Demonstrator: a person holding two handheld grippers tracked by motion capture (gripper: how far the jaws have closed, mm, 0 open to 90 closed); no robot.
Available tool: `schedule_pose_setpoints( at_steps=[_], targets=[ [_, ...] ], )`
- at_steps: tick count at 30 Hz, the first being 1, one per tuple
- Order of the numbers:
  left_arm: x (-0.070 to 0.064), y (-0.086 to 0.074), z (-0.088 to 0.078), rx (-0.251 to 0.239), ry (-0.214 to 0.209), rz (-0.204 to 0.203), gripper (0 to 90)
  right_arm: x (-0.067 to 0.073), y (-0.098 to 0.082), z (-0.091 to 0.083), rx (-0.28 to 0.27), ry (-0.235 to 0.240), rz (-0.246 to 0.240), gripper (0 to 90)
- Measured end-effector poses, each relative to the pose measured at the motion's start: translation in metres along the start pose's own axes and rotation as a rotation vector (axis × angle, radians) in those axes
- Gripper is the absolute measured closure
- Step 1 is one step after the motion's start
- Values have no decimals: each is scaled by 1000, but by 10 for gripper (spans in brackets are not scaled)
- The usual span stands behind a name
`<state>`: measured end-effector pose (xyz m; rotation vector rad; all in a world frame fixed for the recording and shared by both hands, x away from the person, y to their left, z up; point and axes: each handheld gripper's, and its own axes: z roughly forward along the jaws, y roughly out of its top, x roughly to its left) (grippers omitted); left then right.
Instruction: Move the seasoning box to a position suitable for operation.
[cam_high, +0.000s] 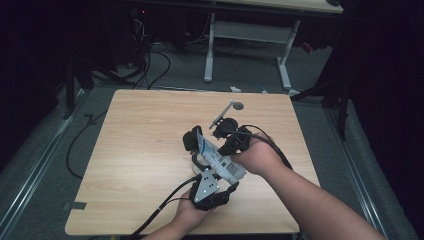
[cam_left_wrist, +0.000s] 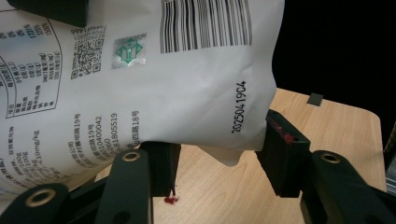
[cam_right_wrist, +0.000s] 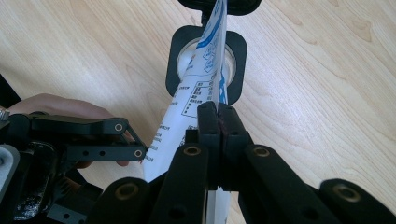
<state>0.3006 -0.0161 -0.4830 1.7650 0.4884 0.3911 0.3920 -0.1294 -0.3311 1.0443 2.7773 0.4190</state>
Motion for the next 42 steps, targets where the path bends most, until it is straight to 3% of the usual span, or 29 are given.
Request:
schedule_pose_setpoints(
  at_steps=[42],
  targets=[
    [2, 3, 2, -13, -16, -22, 523, -1, 2, -1, 1, -7, -3, 899]
  ],
)
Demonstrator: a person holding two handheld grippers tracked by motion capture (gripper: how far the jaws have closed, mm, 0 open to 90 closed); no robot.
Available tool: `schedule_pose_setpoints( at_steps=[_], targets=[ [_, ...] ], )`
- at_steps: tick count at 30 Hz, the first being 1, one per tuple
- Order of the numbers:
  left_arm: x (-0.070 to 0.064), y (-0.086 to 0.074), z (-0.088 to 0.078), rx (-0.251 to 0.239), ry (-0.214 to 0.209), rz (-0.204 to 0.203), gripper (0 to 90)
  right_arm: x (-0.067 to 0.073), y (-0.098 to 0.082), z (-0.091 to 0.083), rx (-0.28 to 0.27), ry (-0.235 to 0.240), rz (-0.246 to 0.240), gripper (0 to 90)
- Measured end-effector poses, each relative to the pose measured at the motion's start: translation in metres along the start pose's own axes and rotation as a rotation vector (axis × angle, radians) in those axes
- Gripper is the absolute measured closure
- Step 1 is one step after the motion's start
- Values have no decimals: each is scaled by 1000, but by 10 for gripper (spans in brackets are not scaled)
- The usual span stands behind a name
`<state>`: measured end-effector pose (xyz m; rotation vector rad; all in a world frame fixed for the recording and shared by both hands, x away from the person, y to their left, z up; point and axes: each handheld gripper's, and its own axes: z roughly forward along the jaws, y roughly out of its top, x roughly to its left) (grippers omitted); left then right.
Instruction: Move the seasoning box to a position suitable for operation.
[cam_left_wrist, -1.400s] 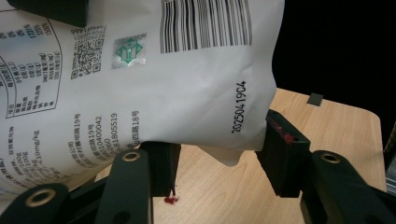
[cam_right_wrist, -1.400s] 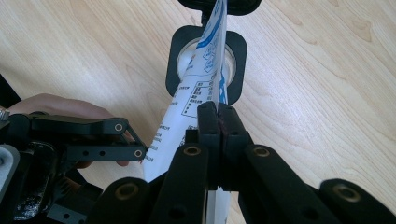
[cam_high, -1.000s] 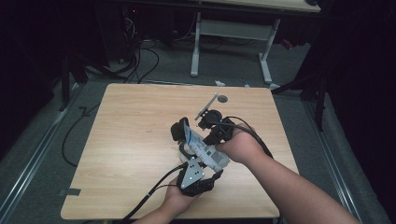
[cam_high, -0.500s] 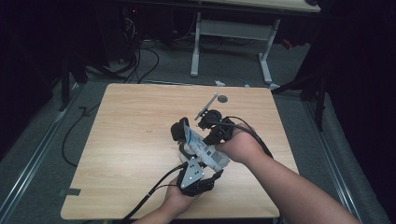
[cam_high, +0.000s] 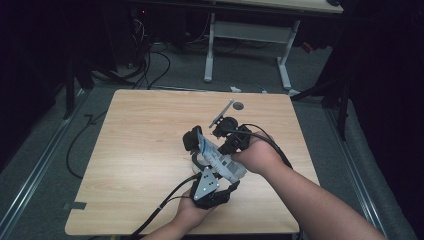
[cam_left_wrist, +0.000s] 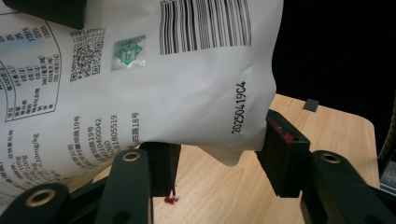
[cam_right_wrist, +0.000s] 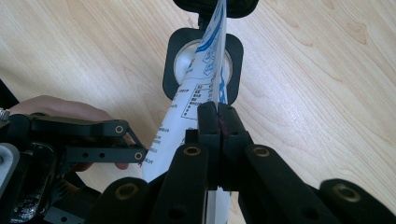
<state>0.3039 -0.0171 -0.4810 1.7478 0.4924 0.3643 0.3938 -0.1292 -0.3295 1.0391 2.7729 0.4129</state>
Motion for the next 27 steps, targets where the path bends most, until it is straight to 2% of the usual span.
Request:
schedule_pose_setpoints(
  at_steps=[27],
  targets=[
    [0, 1, -2, -3, 0, 1, 523, 2, 2, -1, -2, -1, -2, 899]
  ],
)
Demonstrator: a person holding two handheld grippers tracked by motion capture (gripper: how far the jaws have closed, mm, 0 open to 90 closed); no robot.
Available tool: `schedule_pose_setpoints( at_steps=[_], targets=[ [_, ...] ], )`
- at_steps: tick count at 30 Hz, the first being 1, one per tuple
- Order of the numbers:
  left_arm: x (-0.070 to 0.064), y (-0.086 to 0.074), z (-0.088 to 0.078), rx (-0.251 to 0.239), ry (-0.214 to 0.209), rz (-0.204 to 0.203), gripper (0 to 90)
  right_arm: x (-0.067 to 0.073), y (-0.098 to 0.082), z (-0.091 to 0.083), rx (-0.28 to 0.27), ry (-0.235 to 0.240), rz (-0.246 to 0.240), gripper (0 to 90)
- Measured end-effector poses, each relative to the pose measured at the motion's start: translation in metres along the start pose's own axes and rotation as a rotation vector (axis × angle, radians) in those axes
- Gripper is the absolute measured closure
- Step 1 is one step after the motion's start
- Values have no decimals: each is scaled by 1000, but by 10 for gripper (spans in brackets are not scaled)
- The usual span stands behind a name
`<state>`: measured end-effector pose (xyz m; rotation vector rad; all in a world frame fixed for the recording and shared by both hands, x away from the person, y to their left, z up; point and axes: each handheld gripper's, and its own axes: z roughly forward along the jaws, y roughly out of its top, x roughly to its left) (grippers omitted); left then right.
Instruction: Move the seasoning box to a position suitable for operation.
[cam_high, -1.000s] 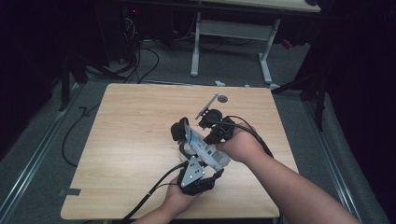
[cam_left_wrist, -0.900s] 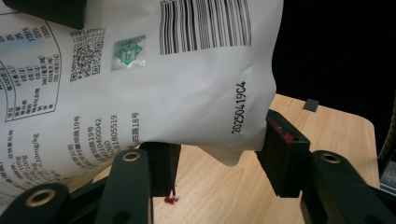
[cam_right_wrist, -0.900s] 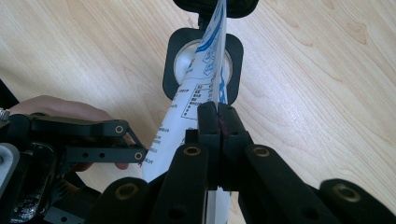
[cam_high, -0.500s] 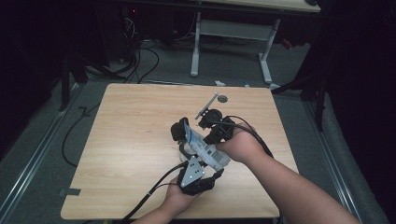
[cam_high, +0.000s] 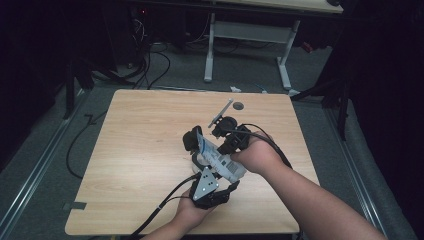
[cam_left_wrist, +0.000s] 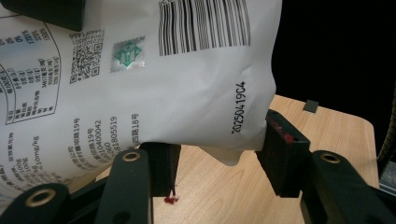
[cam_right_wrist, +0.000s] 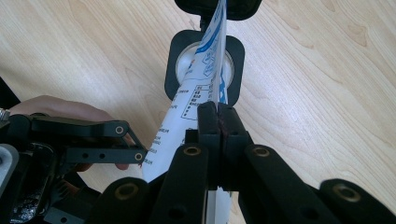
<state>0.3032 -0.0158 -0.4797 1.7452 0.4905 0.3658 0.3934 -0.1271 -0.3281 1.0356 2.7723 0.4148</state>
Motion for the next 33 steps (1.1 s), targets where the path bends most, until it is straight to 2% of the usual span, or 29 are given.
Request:
schedule_pose_setpoints(
  at_steps=[33],
  targets=[
    [1, 2, -2, -11, 2, -3, 524, 1, 2, -1, -7, -2, -12, 899]
  ],
)
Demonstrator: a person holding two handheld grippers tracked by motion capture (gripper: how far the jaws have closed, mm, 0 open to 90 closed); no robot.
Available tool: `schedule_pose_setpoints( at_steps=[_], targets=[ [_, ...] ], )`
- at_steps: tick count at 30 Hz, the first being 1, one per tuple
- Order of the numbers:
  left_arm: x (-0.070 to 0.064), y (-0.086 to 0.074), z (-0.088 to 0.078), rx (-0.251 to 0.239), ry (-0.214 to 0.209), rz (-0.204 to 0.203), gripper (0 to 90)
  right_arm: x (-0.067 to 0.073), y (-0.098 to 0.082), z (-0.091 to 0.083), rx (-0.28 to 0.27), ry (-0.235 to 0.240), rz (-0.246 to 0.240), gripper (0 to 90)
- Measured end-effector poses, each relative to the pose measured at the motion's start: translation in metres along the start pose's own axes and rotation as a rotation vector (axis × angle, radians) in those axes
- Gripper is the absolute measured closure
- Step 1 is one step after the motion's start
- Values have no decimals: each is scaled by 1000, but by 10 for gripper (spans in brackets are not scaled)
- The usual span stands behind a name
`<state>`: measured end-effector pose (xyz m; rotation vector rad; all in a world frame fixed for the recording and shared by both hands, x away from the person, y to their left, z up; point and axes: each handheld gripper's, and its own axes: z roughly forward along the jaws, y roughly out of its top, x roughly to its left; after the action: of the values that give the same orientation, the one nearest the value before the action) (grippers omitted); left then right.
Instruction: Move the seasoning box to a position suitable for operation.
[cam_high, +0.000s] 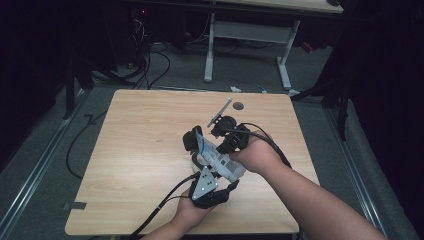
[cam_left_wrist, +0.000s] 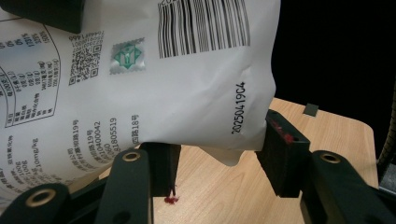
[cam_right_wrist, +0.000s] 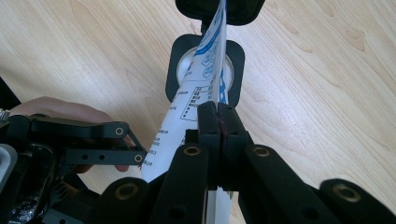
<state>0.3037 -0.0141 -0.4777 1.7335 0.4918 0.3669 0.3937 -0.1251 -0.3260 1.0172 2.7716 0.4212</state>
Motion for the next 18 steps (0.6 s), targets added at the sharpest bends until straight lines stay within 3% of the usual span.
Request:
schedule_pose_setpoints(
  at_steps=[18],
  targets=[
    [1, 1, -1, -8, -1, -5, 524, 1, 2, 0, 2, -5, -7, 899]
  ],
)
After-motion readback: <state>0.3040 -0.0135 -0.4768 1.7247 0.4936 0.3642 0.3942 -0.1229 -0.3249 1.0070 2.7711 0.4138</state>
